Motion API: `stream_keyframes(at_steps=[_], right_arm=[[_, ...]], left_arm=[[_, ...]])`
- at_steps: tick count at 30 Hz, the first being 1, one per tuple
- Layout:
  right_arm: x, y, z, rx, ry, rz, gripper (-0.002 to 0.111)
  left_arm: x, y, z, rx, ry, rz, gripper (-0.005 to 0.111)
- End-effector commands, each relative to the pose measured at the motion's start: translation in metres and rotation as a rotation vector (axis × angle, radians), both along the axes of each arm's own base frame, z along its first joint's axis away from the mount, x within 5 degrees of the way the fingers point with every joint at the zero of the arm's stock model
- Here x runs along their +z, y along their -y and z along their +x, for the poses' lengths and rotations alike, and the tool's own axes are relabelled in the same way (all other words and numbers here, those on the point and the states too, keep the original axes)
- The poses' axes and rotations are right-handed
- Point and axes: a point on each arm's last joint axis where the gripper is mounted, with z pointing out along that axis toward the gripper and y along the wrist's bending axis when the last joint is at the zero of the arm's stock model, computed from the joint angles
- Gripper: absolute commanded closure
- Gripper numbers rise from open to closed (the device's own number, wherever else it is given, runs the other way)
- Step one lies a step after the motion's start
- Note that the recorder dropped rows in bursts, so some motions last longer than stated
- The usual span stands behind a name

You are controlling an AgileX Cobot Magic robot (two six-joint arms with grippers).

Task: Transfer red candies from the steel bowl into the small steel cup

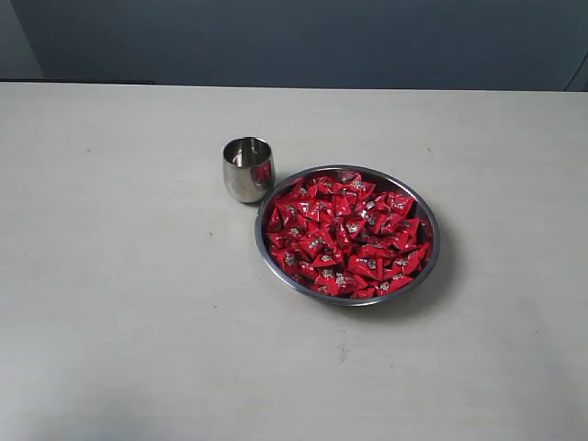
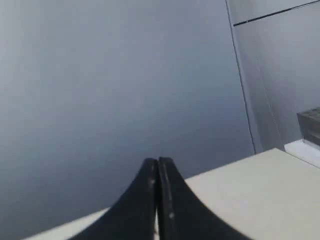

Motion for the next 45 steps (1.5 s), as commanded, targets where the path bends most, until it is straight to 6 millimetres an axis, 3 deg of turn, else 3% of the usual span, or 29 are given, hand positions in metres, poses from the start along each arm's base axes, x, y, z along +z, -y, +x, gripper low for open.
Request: stream_keyframes(at_steps=[1, 14, 20, 27, 33, 37, 41, 45], right_arm=[[0.010, 0.005, -0.003, -0.033, 0.127, 0.087, 0.109], [0.017, 0.008, -0.005, -0.060, 0.204, 0.096, 0.109], [0.015, 0.008, -0.004, -0.030, 0.168, 0.227, 0.109], [0.053, -0.001, 0.002, 0.029, 0.047, 0.109, 0.109], [0.107, -0.004, 0.041, 0.043, -0.059, -0.028, 0.109], [0.136, -0.022, 0.085, 0.157, -0.122, -0.172, 0.109], [0.146, -0.059, 0.134, 0.313, -0.210, -0.317, 0.109], [0.132, -0.103, 0.181, 0.445, -0.385, -0.448, 0.109]], left_arm=[[0.000, 0.001, 0.000, -0.010, 0.012, -0.005, 0.106], [0.000, 0.001, 0.000, -0.010, 0.012, -0.005, 0.106], [0.000, 0.001, 0.000, -0.010, 0.012, -0.005, 0.106], [0.000, 0.001, 0.000, -0.010, 0.012, -0.005, 0.106], [0.000, 0.001, 0.000, -0.010, 0.012, -0.005, 0.106], [0.000, 0.001, 0.000, -0.010, 0.012, -0.005, 0.106], [0.000, 0.001, 0.000, -0.010, 0.012, -0.005, 0.106], [0.000, 0.001, 0.000, -0.010, 0.012, -0.005, 0.106]])
